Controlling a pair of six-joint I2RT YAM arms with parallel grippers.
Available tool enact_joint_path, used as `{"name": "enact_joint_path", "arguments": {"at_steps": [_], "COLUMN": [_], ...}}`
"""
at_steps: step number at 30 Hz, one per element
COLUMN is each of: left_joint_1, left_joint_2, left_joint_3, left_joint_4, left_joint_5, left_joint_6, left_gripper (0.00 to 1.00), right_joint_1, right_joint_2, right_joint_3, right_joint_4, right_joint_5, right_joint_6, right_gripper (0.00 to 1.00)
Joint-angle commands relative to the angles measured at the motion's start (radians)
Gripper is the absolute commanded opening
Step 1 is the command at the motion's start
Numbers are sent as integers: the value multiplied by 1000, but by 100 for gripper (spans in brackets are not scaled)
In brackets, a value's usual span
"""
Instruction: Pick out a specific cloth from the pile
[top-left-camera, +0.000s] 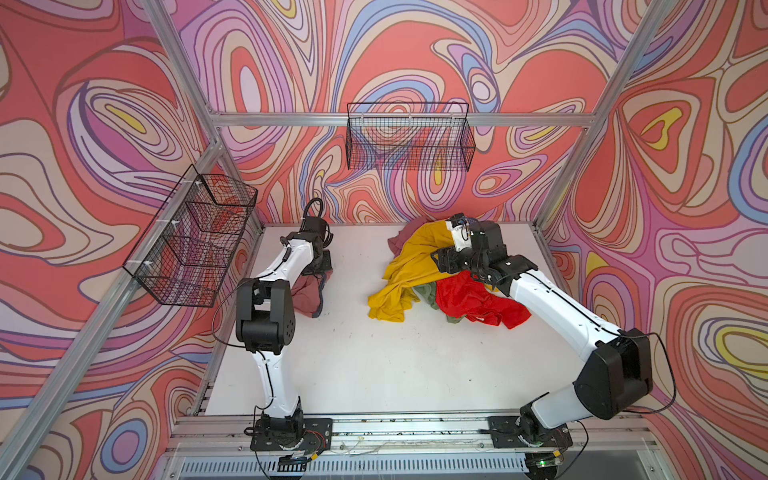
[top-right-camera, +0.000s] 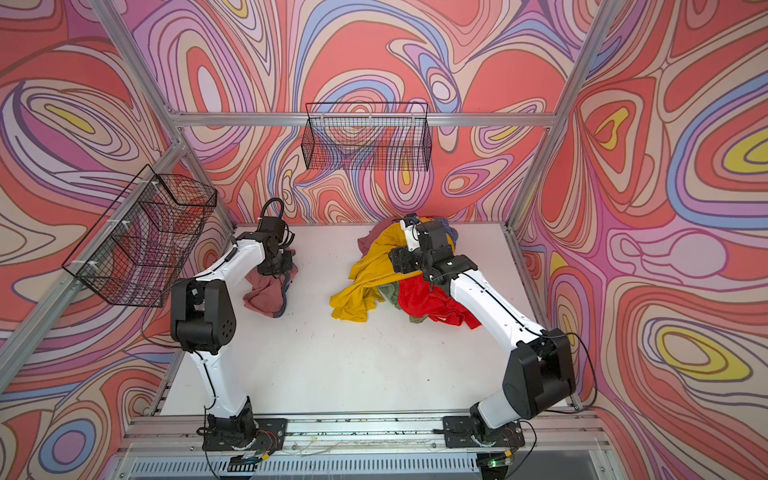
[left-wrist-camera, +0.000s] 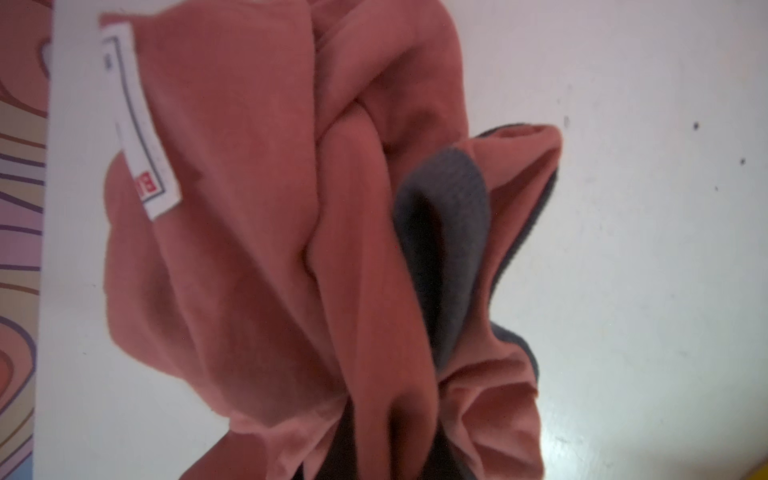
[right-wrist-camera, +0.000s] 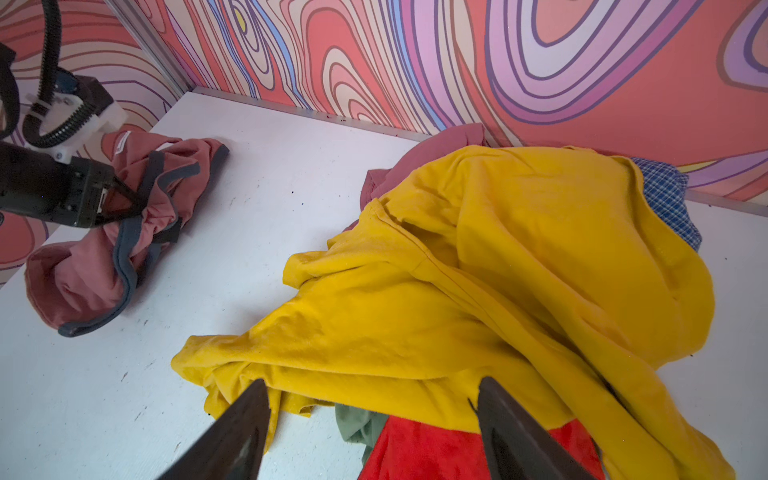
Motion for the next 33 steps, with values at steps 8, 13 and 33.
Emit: {"name": "enact_joint_path", "arguments": {"at_steps": [8, 13, 33], "left_joint_1": [7, 6, -16], "left_joint_2": [224, 262, 24], "left_joint_3": [248, 249, 66], "left_joint_4": [-96, -91, 0], "left_joint_5": [-7, 10, 30], "left_joint_6": [18, 44, 85], "left_gripper": [0, 0, 80], "right_joint_1": [4, 3, 2], "right_joint_2": [-21, -19, -26], "right_joint_3": [-5, -6, -1], "right_joint_4": [1, -2, -1], "right_joint_5": [5, 9, 42], "right_joint_6": [7, 7, -19], "right_gripper": [81, 81, 83]}}
